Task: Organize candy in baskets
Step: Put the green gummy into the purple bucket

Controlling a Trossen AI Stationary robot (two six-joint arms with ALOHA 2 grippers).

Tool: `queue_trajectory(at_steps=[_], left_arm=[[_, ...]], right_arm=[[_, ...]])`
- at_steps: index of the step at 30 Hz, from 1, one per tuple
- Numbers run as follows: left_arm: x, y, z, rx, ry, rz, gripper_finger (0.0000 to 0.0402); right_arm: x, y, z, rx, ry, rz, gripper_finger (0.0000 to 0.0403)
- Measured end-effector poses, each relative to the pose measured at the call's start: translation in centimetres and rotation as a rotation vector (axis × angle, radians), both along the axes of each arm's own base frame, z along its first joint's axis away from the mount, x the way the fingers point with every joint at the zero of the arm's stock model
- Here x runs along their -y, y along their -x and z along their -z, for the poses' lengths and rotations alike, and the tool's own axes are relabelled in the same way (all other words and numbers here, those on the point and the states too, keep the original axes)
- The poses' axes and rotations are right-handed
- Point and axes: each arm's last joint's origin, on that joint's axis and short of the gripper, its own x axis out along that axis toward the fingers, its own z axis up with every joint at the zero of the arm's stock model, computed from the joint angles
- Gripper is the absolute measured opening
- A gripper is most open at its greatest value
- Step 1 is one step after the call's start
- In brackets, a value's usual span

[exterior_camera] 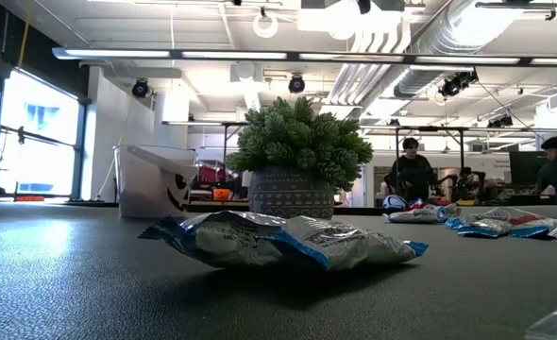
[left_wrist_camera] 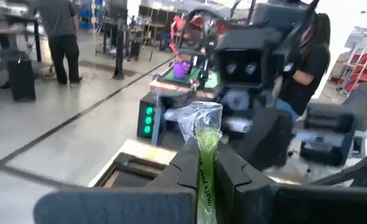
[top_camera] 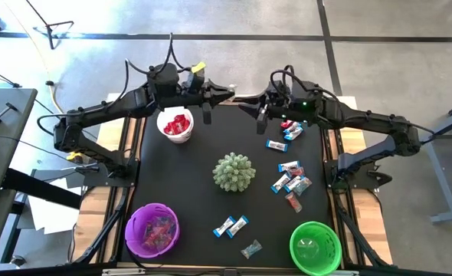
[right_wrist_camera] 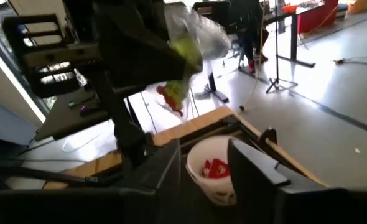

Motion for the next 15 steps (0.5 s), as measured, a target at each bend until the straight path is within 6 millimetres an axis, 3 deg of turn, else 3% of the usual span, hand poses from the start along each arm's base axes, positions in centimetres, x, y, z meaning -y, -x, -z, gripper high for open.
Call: queue_trajectory(at_steps=[4,7,15], left_arm=[[0.6,2.1,0.8,-0.172,0.136,-0.008,0.0002],[1.9,4.4,1.7,-0.346,0.336,0.010,0.0002],[9.4,8.7,4.8,-0.899,0.898,-0.022,0.0001]], right_arm=[[-0.3,1.7,-0.1,-0.061,-0.063,0.009,0.0156],[-0.6,3.1,0.0,-0.119,-0.108,0.019,0.0161],[-1.5,5.2,1.1,-0.301,-0.178,0.021,0.0162]])
